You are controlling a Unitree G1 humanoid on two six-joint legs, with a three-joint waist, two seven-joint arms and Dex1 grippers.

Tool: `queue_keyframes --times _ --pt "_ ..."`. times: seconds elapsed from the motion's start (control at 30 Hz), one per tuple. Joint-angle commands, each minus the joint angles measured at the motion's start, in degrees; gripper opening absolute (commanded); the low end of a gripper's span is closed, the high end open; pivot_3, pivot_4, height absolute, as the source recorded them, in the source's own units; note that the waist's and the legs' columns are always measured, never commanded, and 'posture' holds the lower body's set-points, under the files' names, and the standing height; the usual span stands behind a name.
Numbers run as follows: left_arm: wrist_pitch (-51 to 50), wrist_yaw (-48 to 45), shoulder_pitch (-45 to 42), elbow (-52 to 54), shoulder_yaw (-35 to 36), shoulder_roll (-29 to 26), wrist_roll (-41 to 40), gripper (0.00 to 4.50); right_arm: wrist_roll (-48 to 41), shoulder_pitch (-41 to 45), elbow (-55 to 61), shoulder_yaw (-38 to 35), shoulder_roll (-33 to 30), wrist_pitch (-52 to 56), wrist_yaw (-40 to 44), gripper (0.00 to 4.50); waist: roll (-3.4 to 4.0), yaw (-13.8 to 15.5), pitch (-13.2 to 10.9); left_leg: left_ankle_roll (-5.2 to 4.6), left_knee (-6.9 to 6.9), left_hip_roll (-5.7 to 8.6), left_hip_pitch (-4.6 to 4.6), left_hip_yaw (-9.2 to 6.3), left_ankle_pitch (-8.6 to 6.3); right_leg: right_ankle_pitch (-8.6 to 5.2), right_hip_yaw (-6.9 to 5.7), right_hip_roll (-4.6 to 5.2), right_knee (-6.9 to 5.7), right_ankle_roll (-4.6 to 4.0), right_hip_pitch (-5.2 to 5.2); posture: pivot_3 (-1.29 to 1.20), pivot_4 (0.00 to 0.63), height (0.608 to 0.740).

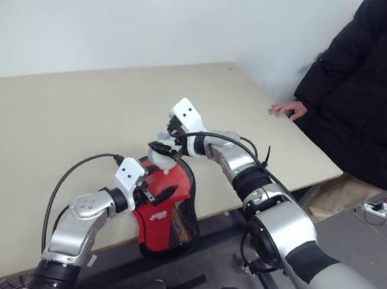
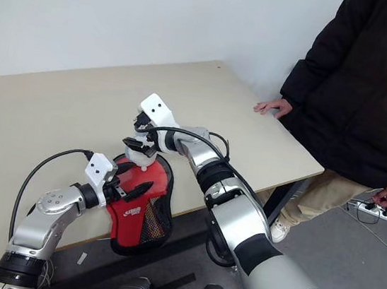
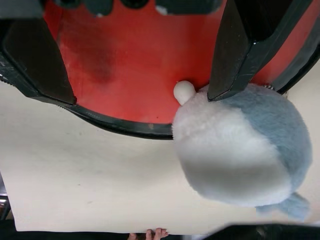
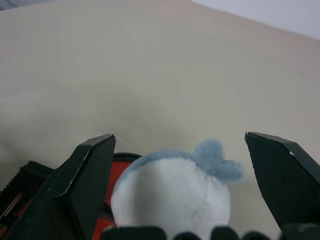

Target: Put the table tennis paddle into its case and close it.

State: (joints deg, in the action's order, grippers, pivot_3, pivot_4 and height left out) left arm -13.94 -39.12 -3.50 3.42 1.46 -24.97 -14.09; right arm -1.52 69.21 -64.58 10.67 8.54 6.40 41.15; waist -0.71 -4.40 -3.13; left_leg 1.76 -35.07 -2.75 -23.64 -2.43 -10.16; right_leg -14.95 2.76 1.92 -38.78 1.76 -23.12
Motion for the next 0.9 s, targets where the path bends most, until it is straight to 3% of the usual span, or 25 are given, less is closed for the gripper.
queue_keyframes --times 0.03,0.2,0.53,0.9 --pt "0.76 -0.65 -1.47 -0.34 0.74 -0.52 -0.71 3.86 0.37 2.51 0.43 -1.32 0.41 -1.48 -0.68 4.50 0.00 -0.01 0.00 0.00 0.00 0.00 0.00 0.00 0.00 0.00 0.00 0.00 0.00 0.00 0.00 0.00 0.000 0.740" --pt "0.53 -1.52 -1.95 -1.35 0.81 -0.80 -1.04 2.83 0.73 3.19 -0.96 -2.21 0.68 -1.76 -1.71 4.50 0.00 -0.01 0.00 0.00 0.01 0.00 0.00 0.00 0.00 0.00 0.00 0.00 0.00 0.00 0.00 0.00 0.000 0.740" --pt "1.02 -1.66 -3.41 -3.40 -0.12 -0.04 -0.36 0.18 1.39 4.12 -3.77 -3.94 1.62 -2.13 -4.11 4.50 0.00 -0.01 0.00 0.00 0.02 0.00 0.00 0.00 0.00 0.00 0.01 -0.01 -0.01 0.00 0.00 0.00 0.000 0.740" --pt "2.12 -0.47 -5.92 -5.98 -1.70 0.86 1.68 0.08 1.75 3.88 -4.94 -4.24 2.43 -1.43 -4.46 4.50 -0.01 -0.02 0.01 -0.01 0.01 0.00 0.00 0.00 0.00 0.00 0.03 -0.01 -0.02 0.01 0.00 0.00 0.000 0.740"
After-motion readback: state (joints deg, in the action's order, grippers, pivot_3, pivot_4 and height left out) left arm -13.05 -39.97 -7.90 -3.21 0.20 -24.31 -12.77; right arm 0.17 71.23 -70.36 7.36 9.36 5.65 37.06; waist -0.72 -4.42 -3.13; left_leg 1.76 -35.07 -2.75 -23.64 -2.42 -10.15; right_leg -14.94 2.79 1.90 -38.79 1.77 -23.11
